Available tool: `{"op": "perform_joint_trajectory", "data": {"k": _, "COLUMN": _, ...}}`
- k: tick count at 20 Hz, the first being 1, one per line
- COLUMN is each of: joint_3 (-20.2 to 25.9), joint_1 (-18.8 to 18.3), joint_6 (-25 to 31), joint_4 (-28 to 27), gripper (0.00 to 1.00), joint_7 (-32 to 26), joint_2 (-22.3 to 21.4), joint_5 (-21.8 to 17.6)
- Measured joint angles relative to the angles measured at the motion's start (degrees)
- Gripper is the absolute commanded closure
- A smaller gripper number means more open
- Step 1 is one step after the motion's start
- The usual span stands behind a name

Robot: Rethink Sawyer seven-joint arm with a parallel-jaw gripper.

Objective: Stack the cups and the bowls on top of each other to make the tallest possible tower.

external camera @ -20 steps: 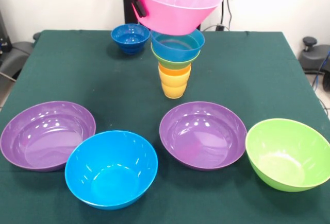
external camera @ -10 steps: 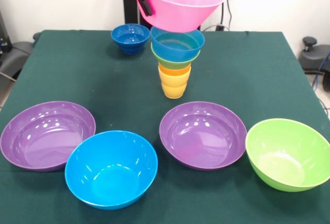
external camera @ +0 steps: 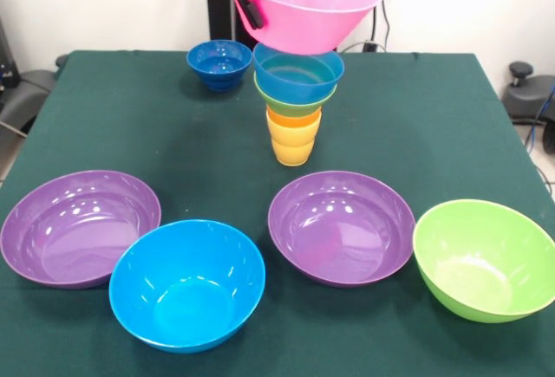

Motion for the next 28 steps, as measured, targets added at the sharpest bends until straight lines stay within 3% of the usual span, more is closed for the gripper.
{"op": "perform_joint_trajectory", "data": {"k": 28, "joint_3": 0.0, "joint_1": 0.4, "joint_6": -4.1, "joint_4": 0.0, "gripper": 1.0, "joint_7": 0.0, "joint_2": 5.7, "joint_5": 0.0}}
